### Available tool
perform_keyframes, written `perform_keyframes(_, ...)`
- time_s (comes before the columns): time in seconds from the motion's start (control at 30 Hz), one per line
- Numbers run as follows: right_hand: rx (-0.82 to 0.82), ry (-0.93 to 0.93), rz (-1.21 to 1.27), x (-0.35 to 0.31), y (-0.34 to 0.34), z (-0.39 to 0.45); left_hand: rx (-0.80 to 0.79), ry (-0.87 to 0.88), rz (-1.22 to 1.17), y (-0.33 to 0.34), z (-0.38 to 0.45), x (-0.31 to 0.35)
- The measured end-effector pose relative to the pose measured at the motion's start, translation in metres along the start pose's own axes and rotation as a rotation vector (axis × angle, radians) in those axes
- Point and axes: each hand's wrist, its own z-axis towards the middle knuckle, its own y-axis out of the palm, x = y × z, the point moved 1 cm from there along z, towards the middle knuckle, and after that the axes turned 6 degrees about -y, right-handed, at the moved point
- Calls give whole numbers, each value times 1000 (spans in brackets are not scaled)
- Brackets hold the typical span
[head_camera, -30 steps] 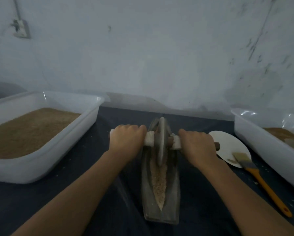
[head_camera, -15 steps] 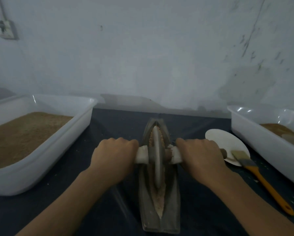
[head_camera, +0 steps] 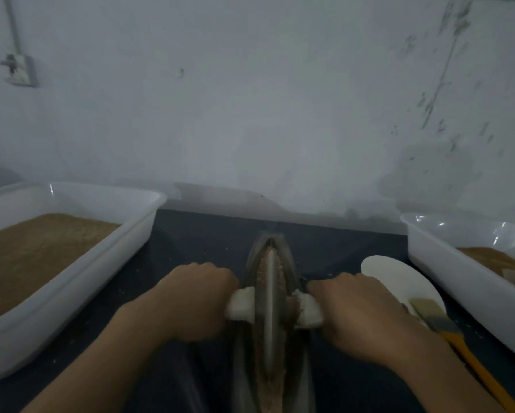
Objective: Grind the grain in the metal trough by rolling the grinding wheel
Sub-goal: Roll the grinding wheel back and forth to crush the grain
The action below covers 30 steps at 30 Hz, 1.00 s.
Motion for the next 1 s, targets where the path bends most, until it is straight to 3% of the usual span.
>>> perform_keyframes(0.07, -69, -30, 46, -4, -10, -10, -164, 47, -93, -10, -10, 2)
perform_keyframes(0.17, -134, -2, 73, -5, -14, -12, -194, 55, -98, -13, -12, 3)
perform_keyframes(0.27, -89, 55, 92, 1, 2, 0, 29, 7, 48, -1, 0, 4)
perform_keyframes(0.4, 152, 165, -122, 11, 27, 26, 423, -102, 244, 12, 28, 3)
perform_keyframes(0.53, 241, 154, -197, 10, 29, 38, 490, -124, 253, 17, 39, 2)
perform_keyframes(0.63, 183, 116, -117, 11, 24, 31, 405, -107, 218, 17, 33, -1)
perform_keyframes(0.77, -7, 24, 69, 7, 9, 5, 135, -21, 102, 4, 10, 0)
perform_keyframes(0.87, -75, -12, 77, 1, 4, -6, -22, 13, 15, 3, -4, -2)
perform_keyframes(1.0, 3, 51, 22, 6, 11, 11, 81, -50, 53, 7, 9, -3)
